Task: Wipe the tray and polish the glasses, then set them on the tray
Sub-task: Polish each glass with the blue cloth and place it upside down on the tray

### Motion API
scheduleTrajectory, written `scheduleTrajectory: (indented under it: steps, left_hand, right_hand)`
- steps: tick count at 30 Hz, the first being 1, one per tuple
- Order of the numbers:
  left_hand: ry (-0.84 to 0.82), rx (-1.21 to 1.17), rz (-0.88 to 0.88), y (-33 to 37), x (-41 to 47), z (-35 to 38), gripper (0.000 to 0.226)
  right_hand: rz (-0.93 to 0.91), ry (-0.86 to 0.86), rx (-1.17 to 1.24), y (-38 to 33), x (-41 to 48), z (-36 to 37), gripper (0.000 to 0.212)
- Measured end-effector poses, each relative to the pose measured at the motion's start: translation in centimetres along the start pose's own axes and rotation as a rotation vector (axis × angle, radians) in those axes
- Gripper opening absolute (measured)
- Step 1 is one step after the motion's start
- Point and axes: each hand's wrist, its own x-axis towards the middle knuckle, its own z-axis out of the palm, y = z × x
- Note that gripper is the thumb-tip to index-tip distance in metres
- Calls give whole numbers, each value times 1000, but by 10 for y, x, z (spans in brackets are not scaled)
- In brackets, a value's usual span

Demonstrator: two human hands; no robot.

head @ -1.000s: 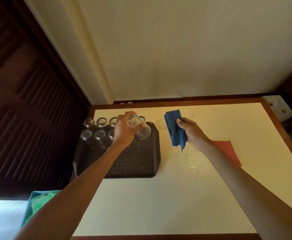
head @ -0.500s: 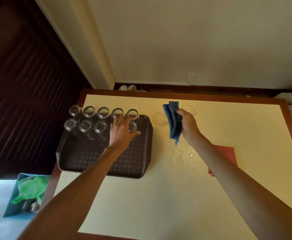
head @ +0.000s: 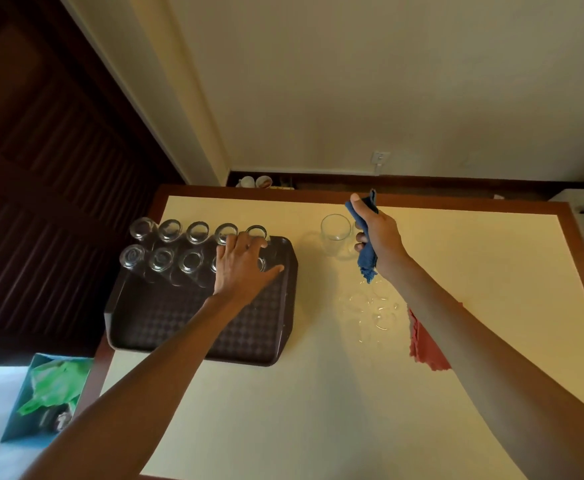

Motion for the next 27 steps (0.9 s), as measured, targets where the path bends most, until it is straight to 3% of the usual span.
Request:
scheduleTrajectory:
  steps: [2, 5, 11, 15, 21, 27]
  left_hand:
    - [46, -85, 37, 19, 9, -9, 49]
    - [-36, -198, 64, 55, 31, -16, 46]
    - [-359, -204, 44, 104, 75, 13, 88]
    - [-417, -162, 14, 115, 90, 42, 105]
    - [-293, -420, -76, 113, 94, 68, 75]
    - [-211, -619, -139, 97, 75, 53, 66]
  right_hand:
    - [8, 10, 33, -4, 6, -5, 39]
    - [20, 34, 84, -11, 16, -12, 30]
    - [47, 65, 161, -12, 40, -29, 38]
    - [52, 136, 59, -3, 50, -42, 46]
    - [11, 109, 165, 6, 48, -50, 14]
    - [-81, 94, 142, 5, 36, -42, 19]
